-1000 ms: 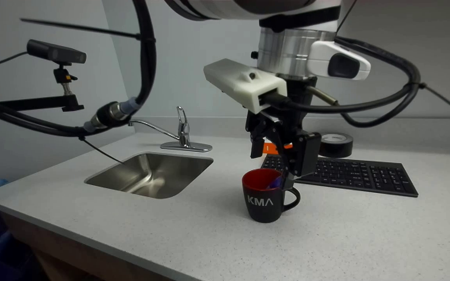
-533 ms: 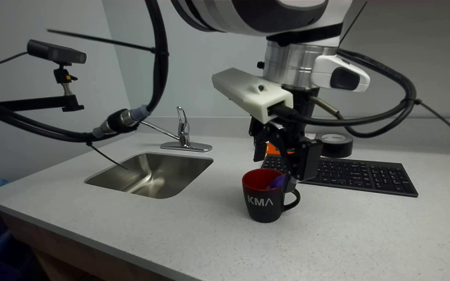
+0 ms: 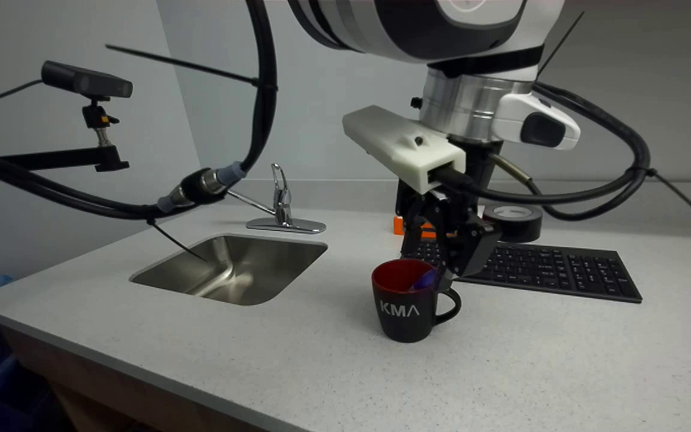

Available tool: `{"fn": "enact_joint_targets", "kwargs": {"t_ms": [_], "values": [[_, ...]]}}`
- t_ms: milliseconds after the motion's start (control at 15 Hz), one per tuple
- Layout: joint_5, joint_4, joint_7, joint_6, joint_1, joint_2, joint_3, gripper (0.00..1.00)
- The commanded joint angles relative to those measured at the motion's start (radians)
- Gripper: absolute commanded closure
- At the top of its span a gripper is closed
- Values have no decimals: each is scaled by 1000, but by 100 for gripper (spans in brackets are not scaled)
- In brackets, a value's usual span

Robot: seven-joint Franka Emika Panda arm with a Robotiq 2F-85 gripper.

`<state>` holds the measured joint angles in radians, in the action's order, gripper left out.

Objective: Pick up the marker inside the black mug and put it on the table.

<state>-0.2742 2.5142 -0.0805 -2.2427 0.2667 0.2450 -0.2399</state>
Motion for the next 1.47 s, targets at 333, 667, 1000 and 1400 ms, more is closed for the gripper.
{"fn": "enact_joint_targets", "kwargs": {"t_ms": [333, 667, 1000, 1400], "values": [[-43, -46, 30, 4, -10, -42, -28, 97], [-46, -56, 28, 14, -8, -30, -31, 97], [-5, -18, 29, 15, -7, 62, -15, 96], [65, 34, 29, 0, -5, 237, 23, 96]]}}
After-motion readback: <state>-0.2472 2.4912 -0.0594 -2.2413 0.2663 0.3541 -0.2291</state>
